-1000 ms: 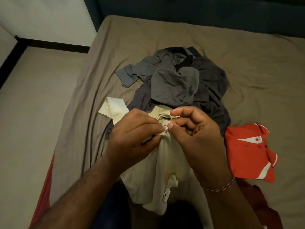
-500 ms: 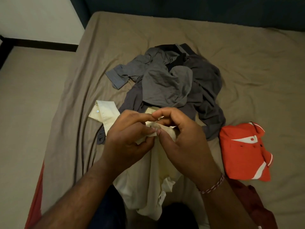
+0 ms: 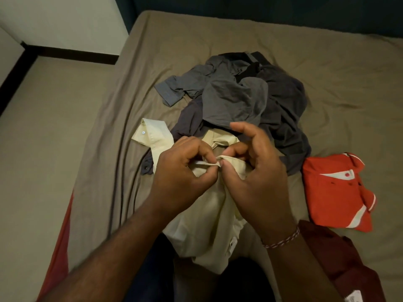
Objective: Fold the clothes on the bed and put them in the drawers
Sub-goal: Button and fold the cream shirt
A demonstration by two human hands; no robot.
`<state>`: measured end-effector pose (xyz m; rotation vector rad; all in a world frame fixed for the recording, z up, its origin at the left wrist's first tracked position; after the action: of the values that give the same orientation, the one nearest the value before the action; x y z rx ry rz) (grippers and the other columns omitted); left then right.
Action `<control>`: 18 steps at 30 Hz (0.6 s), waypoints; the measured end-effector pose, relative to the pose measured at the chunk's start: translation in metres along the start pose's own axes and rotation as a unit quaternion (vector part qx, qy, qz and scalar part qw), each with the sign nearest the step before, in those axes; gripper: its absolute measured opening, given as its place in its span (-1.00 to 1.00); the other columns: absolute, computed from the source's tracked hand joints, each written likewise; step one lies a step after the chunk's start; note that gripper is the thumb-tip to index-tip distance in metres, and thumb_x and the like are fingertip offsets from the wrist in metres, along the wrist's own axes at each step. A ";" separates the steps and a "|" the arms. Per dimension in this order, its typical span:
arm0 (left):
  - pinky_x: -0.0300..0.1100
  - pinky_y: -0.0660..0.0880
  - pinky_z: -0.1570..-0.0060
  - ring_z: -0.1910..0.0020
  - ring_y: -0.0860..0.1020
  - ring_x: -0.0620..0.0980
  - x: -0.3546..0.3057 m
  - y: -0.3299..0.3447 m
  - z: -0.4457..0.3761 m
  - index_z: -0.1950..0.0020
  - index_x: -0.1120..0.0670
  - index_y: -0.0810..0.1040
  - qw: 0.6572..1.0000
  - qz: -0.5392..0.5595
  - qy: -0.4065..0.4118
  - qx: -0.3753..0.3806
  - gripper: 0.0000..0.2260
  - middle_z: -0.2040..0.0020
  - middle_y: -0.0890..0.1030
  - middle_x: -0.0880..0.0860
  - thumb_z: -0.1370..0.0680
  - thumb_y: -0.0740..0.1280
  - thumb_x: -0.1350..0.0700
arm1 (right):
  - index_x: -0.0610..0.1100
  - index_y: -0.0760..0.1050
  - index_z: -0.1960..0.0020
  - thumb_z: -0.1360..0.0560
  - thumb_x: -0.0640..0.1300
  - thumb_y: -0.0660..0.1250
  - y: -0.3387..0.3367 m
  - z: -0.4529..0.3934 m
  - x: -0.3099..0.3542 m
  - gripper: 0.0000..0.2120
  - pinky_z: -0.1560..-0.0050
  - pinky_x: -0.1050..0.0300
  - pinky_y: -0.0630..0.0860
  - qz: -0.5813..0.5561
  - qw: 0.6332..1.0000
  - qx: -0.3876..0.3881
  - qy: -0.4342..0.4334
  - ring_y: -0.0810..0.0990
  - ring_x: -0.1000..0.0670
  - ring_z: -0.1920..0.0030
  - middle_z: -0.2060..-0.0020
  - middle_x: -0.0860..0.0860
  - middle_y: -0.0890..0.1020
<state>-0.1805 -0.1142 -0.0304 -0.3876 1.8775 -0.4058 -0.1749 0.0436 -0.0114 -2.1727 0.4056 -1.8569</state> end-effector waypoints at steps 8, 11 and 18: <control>-0.31 0.57 0.10 0.06 0.67 -0.09 -0.007 -0.023 0.049 0.05 0.01 0.72 0.997 0.019 -0.049 -0.048 -0.83 0.13 0.68 -0.13 -0.44 0.55 0.25 | 0.03 0.60 -0.25 -0.49 -0.27 0.50 0.017 0.056 0.021 -0.61 -0.08 0.29 0.55 0.063 0.997 -0.020 -0.049 0.66 0.18 -0.04 0.01 0.20 0.66; -0.23 0.60 0.04 0.01 0.67 -0.12 -0.022 -0.041 0.077 0.03 0.03 0.74 0.995 -0.015 0.009 -0.100 -0.89 0.08 0.69 -0.17 -0.47 0.53 0.16 | 0.02 0.67 -0.18 -0.52 -0.20 0.49 0.023 0.082 0.033 -0.73 0.00 0.34 0.53 0.090 0.992 -0.031 -0.077 0.63 0.18 0.00 0.04 0.19 0.64; -0.06 0.61 0.10 0.06 0.65 -0.09 -0.048 -0.071 0.129 0.00 0.15 0.71 0.983 -0.058 0.119 -0.127 -0.87 0.07 0.71 -0.03 -0.53 0.48 0.11 | 0.08 0.67 -0.12 -0.56 -0.06 0.43 0.037 0.137 0.056 -0.85 -0.01 0.25 0.60 0.075 0.994 -0.036 -0.078 0.64 0.22 -0.05 0.04 0.24 0.68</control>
<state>-0.0380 -0.1668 0.0003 -0.6461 2.1551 -0.2999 -0.0330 -0.0099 0.0053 -2.2462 0.5926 -1.6051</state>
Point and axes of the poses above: each hand's wrist, its own z-axis away from the middle knuckle, its own y-axis out of the palm, x = y × z, the point moved 4 cm from there along -z, towards the middle knuckle
